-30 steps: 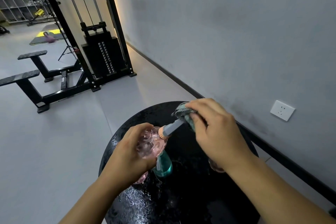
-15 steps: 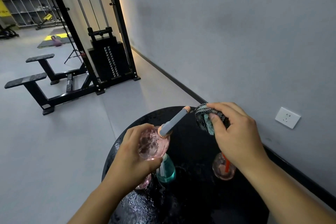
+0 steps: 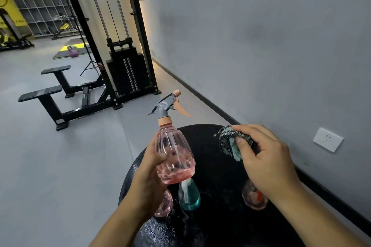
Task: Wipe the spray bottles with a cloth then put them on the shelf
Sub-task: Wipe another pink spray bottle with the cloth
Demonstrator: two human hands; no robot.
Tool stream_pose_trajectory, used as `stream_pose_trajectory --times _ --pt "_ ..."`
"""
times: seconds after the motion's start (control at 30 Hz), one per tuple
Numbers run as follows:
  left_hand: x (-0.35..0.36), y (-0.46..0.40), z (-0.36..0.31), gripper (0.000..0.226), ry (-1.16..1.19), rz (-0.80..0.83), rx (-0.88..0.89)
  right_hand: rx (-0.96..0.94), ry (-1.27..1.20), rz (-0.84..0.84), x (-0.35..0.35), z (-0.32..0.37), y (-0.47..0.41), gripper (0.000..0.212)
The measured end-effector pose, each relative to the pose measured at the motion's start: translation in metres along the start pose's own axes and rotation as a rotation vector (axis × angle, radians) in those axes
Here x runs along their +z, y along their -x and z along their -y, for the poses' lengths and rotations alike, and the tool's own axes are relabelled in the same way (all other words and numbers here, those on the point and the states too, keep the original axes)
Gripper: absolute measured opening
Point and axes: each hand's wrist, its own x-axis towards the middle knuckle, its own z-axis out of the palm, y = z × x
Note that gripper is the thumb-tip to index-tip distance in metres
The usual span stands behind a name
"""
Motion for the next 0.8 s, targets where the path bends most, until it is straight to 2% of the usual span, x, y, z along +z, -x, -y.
stream_pose_trajectory --times 0.13,0.3,0.5,0.8 --pt "0.0035 0.003 0.0002 0.101 -0.046 -0.01 -0.059 -0.012 -0.005 0.0 0.0012 -0.0001 0.0001 0.029" --pt "0.0026 0.0021 0.0013 0.079 -0.083 -0.017 -0.048 -0.013 -0.008 0.002 0.002 0.0006 0.0004 0.029" --pt "0.0078 0.0056 -0.0043 0.064 0.031 0.008 -0.074 -0.017 -0.008 0.009 0.0005 0.0017 0.0008 0.029" --pt "0.0016 0.0049 -0.003 0.062 0.155 -0.047 -0.137 -0.004 -0.006 0.009 -0.0024 -0.0003 -0.0001 0.029"
